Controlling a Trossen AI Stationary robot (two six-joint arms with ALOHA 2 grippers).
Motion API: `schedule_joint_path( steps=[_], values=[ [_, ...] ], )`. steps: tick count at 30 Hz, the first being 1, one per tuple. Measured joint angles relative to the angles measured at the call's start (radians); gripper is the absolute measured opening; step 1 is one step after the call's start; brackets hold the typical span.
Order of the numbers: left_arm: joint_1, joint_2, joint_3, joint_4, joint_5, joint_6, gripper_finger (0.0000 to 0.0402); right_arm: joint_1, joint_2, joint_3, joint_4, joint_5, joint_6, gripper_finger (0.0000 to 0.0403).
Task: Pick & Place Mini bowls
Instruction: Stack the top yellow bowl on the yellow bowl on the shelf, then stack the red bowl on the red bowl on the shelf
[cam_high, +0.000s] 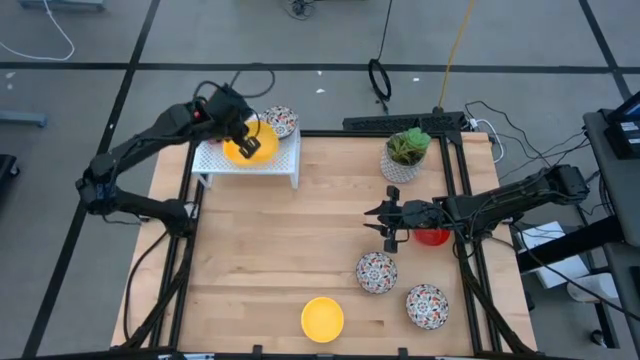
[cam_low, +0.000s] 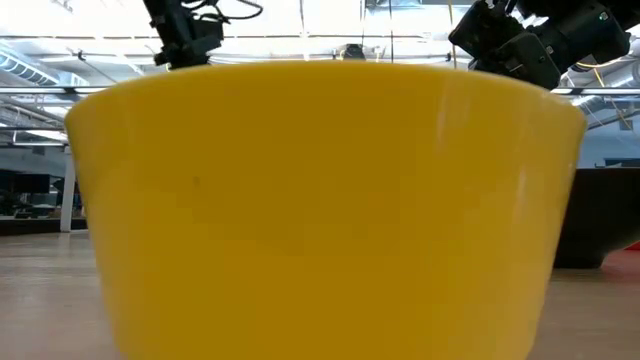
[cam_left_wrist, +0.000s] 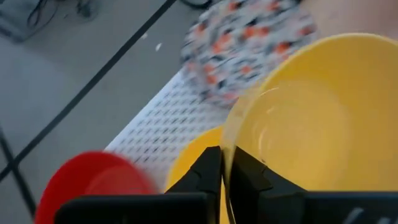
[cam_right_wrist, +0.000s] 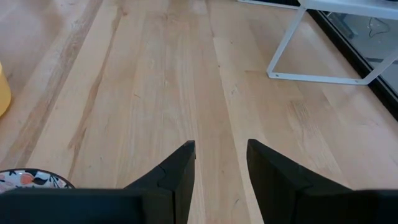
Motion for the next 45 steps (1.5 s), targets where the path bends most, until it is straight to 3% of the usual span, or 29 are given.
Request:
schedule_joint_path(
  steps=[6, 11, 18, 22, 32, 35, 45],
  values=[
    [0.121, 0.0, 0.0, -0.059, -0.001, 0.0, 0.0006, 0.0, 0.0, 0.0, -0.003, 0.0, -0.001, 0.0132],
    [0.181, 0.0, 0.0, -0.116, -0.001, -0.001, 0.0021, 0.0, 0.0, 0.0, -0.003, 0.0, -0.001, 0.0132],
    [0.19, 0.0, 0.0, -0.161, 0.057, -0.009, 0.0006, 0.0, 0.0, 0.0, -0.003, 0.0, -0.026, 0.0132],
    [0.189, 0.0, 0.0, -0.16, 0.097, -0.013, 0.002, 0.0, 0.0, 0.0, -0.003, 0.0, -0.026, 0.0132],
    [0.189, 0.0, 0.0, -0.161, 0.093, -0.116, 0.001, 0.0, 0.0, 0.0, -0.003, 0.0, -0.023, 0.0132],
    [0.189, 0.0, 0.0, -0.161, 0.083, -0.145, 0.0029, 0.0, 0.0, 0.0, -0.003, 0.0, -0.023, 0.0132],
    [0.189, 0.0, 0.0, -0.161, 0.08, -0.128, 0.0147, 0.0, 0.0, 0.0, -0.003, 0.004, -0.021, 0.0132]
  ],
)
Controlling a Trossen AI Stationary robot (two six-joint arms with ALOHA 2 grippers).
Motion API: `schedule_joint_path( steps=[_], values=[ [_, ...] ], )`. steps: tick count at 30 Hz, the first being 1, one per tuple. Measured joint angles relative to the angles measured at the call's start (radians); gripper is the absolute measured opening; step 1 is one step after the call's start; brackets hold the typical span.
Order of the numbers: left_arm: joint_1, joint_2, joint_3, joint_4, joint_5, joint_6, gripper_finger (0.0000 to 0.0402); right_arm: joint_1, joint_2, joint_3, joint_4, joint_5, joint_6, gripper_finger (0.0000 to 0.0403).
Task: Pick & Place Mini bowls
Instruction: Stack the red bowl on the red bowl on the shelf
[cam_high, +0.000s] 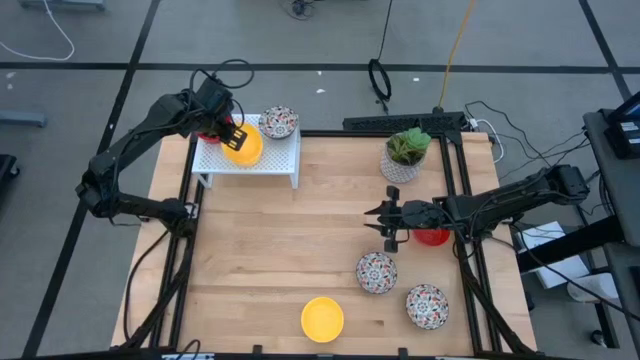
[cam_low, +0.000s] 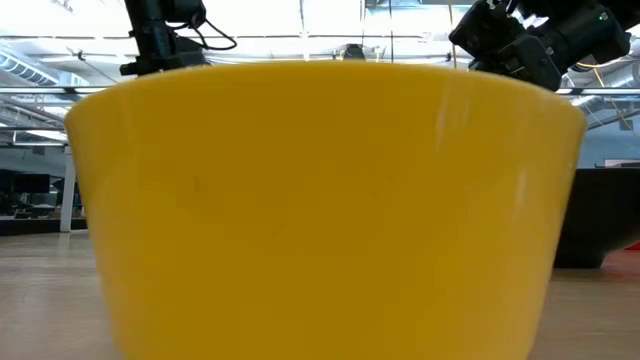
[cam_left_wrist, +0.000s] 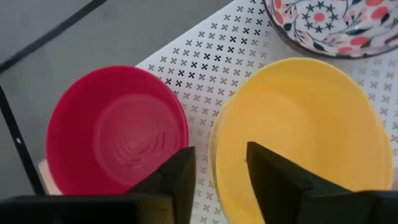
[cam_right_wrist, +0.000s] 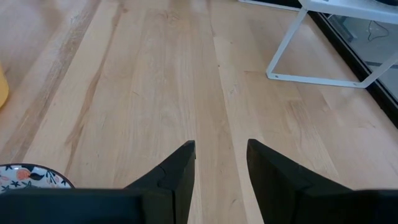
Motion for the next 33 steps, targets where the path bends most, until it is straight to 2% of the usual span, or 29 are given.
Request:
schedule_joint_path(
  steps=[3, 7, 9, 13, 17, 20, 26, 28, 31, 33],
  values=[
    [0.0, 0.0, 0.0, 0.0, -0.003, 0.077, 0.0169, 0.0, 0.0, 0.0, -0.012, 0.058, 0.035, 0.0132],
    [0.0, 0.0, 0.0, 0.001, -0.004, 0.14, 0.0182, 0.0, -0.004, 0.0, -0.114, 0.231, 0.089, 0.0132],
    [0.0, 0.0, 0.005, -0.001, -0.018, 0.17, 0.0183, 0.0, -0.006, 0.0, -0.178, 0.283, 0.126, 0.0132],
    [0.0, 0.0, 0.053, 0.001, -0.083, 0.19, 0.0184, 0.0, -0.008, 0.036, -0.327, 0.285, 0.233, 0.0132],
    [0.0, 0.0, 0.126, 0.003, -0.083, 0.171, 0.0184, 0.0, -0.009, 0.119, -0.51, 0.28, 0.345, 0.0132],
    [-0.007, -0.001, 0.161, 0.004, -0.041, 0.102, 0.0184, 0.0, -0.009, 0.16, -0.608, 0.198, 0.429, 0.0132],
    [-0.032, -0.001, 0.16, 0.001, 0.127, 0.039, 0.0184, 0.005, -0.009, 0.164, -0.711, -0.165, 0.622, 0.0132],
    [-0.053, 0.0, 0.157, 0.001, 0.16, 0.039, 0.0184, 0.018, -0.009, 0.164, -0.743, -0.256, 0.699, 0.0132],
    [-0.09, 0.0, 0.157, 0.005, 0.167, 0.039, 0.0184, 0.053, -0.009, 0.164, -0.78, -0.317, 0.785, 0.0132],
    [-0.114, 0.0, 0.157, 0.009, 0.167, 0.036, 0.0184, 0.078, -0.008, 0.164, -0.821, -0.32, 0.834, 0.0132]
  ],
)
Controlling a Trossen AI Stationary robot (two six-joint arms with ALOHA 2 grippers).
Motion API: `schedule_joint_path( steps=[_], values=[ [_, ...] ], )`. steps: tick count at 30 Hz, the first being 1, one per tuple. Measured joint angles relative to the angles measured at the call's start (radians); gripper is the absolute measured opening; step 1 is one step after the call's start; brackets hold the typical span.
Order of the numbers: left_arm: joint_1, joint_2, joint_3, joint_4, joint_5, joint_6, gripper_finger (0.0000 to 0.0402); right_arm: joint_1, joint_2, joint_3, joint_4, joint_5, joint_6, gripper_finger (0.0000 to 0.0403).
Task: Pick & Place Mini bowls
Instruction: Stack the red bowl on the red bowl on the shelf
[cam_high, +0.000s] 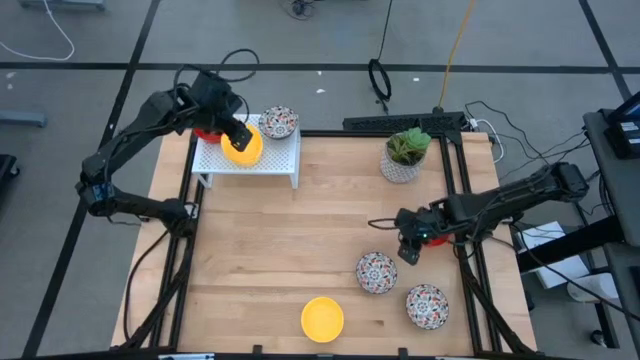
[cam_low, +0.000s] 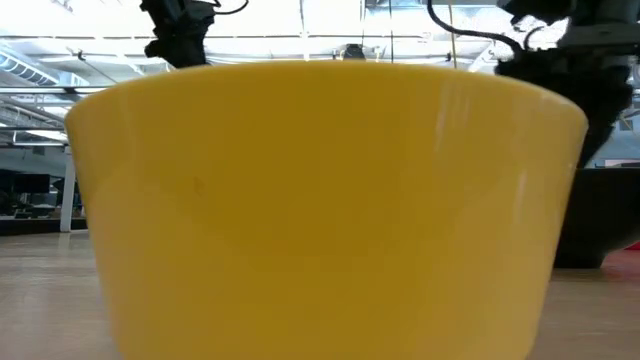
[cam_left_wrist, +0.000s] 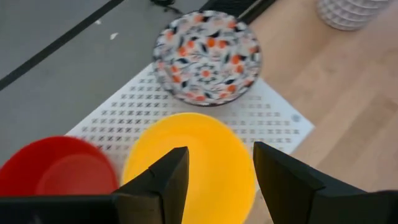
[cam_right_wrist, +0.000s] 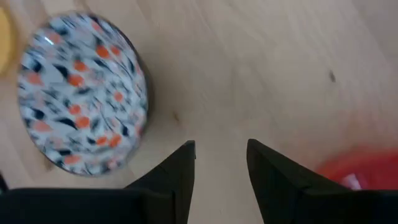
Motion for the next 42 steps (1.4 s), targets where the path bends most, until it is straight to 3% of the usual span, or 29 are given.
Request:
schedule_joint_path(
  steps=[4, 9, 16, 23, 27, 42],
  values=[
    [-0.045, 0.0, 0.0, 0.022, 0.0, 0.005, 0.0184, 0.03, 0.0, 0.0, -0.049, 0.001, 0.063, 0.0132],
    [-0.089, 0.0, 0.0, 0.064, -0.001, 0.008, 0.0184, 0.033, -0.008, 0.009, -0.065, 0.004, 0.03, 0.0132],
    [-0.132, 0.0, 0.0, 0.093, -0.003, -0.009, 0.0184, -0.002, -0.014, 0.141, -0.208, 0.06, -0.059, 0.0132],
    [-0.18, 0.0, 0.0, 0.092, -0.004, -0.025, 0.0184, -0.004, -0.008, 0.146, -0.401, 0.075, 0.092, 0.0132],
    [-0.202, 0.001, -0.001, 0.093, -0.004, -0.018, 0.0184, -0.002, -0.007, 0.101, -0.351, 0.051, 0.157, 0.0132],
    [-0.227, 0.002, -0.001, 0.092, -0.012, -0.017, 0.0184, -0.003, -0.006, -0.115, -0.096, 0.06, 0.153, 0.0133]
  ],
)
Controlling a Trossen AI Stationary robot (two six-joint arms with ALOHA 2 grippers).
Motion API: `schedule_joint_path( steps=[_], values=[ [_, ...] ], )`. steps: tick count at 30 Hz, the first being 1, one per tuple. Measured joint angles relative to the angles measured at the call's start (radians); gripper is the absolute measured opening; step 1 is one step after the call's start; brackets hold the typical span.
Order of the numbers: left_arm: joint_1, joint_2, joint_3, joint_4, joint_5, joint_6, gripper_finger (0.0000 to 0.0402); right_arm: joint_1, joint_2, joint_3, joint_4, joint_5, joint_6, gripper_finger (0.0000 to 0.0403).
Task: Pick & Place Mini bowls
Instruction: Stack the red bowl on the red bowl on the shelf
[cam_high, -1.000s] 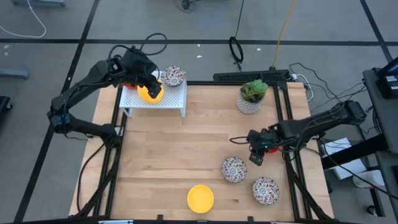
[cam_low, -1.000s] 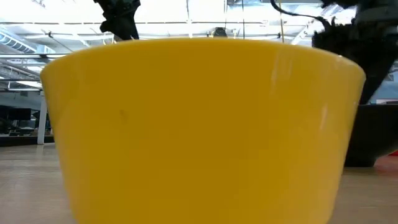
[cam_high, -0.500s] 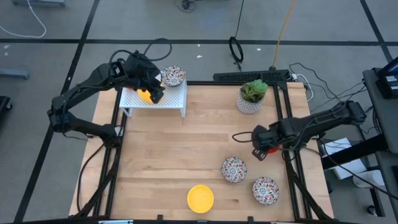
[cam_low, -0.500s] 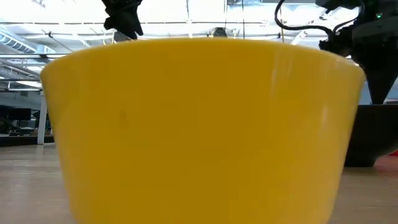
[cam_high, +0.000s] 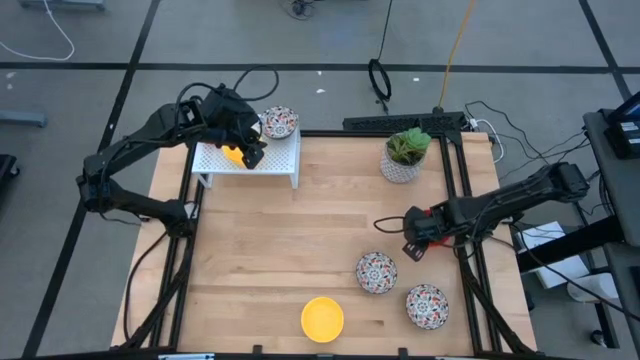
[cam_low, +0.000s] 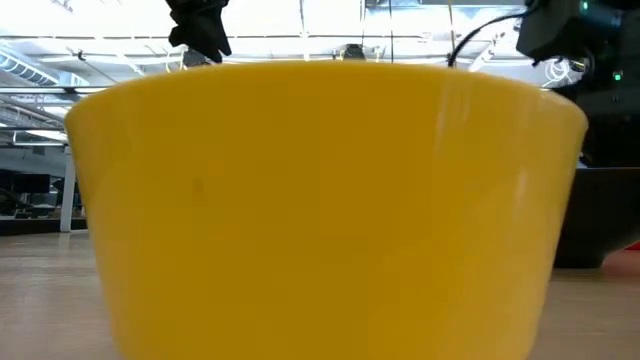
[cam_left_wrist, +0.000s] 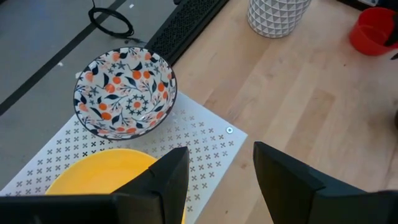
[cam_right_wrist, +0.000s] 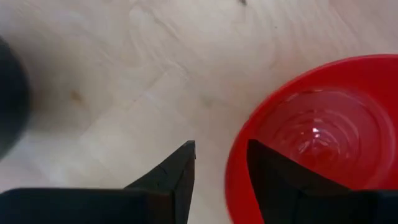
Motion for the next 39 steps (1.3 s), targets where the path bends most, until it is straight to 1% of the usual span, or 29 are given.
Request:
schedule_joint_path(
  steps=[2, 6, 7, 10, 14, 15, 17, 19, 24, 27, 31, 36, 39],
  values=[
    [0.0, 0.0, 0.0, 0.0, 0.0, 0.0, 0.0184, 0.0, 0.0, -0.03, 0.038, 0.005, -0.027, 0.0133],
    [0.0, 0.0, 0.0, 0.0, 0.0, 0.0, 0.0184, 0.0, 0.0, -0.061, 0.084, 0.078, -0.089, 0.0128],
    [0.0, 0.0, 0.0, 0.0, 0.0, 0.0, 0.0184, 0.0, 0.0, -0.063, 0.092, 0.081, -0.106, 0.0122],
    [0.0, 0.0, 0.0, 0.0, 0.0, 0.0, 0.0184, 0.0, 0.0, -0.063, 0.143, 0.099, -0.16, 0.0089],
    [0.0, 0.0, 0.0, 0.0, 0.0, 0.0, 0.0184, -0.002, 0.0, -0.063, 0.238, 0.12, -0.244, 0.0018],
    [0.0, 0.0, 0.0, 0.0, 0.0, 0.001, 0.0184, -0.002, 0.0, -0.063, 0.271, 0.137, -0.269, 0.001],
    [0.0, 0.0, 0.0, 0.001, 0.0, 0.004, 0.0184, -0.007, 0.0, -0.063, 0.346, 0.176, -0.318, 0.0011],
    [0.0, 0.0, 0.0, 0.004, 0.0, 0.01, 0.0184, -0.018, 0.0, -0.063, 0.431, 0.19, -0.375, 0.0014],
    [0.0, 0.0, 0.0, 0.005, 0.0, 0.006, 0.0184, -0.088, 0.035, -0.063, 0.7, 0.173, -0.536, 0.0003],
    [0.0, 0.0, 0.0, 0.006, -0.001, -0.009, 0.0184, -0.146, 0.101, -0.061, 0.837, 0.13, -0.614, 0.0003],
    [-0.006, 0.0, 0.0, 0.007, -0.001, -0.035, 0.0184, -0.21, 0.24, -0.016, 0.941, 0.07, -0.704, 0.0003],
    [-0.028, 0.0, 0.0, 0.007, -0.001, -0.036, 0.0184, -0.241, 0.44, 0.131, 0.966, 0.066, -0.84, 0.0004],
    [-0.041, 0.0, 0.0, 0.007, -0.001, -0.035, 0.0184, -0.245, 0.556, 0.242, 0.973, 0.017, -0.913, 0.0004]
  ],
)
